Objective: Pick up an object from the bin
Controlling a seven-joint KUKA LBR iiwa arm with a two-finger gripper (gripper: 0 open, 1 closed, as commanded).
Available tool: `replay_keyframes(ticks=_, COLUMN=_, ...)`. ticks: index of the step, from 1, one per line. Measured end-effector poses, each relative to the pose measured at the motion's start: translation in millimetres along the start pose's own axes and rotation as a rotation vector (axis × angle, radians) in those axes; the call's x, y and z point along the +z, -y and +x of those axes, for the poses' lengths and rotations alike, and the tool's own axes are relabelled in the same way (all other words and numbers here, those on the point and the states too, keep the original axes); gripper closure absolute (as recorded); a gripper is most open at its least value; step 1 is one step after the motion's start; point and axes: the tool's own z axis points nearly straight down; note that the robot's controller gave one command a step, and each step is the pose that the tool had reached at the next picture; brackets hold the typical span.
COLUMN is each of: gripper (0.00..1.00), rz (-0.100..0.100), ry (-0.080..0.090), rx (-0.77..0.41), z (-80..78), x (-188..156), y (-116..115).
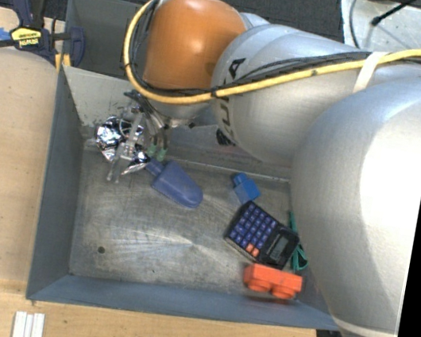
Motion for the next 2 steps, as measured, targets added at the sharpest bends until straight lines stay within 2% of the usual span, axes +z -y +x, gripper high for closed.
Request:
replay_keyframes(ticks=1, gripper=0.00, rz=0.005, ry=-0.011, rx=0.246, z=18.3, x=41.6, y=14.0)
replay_keyframes(ticks=2, gripper=0.00, rz=0.007, ry=-0.010, rx=0.313, z=13.7, x=59.2, y=16.8)
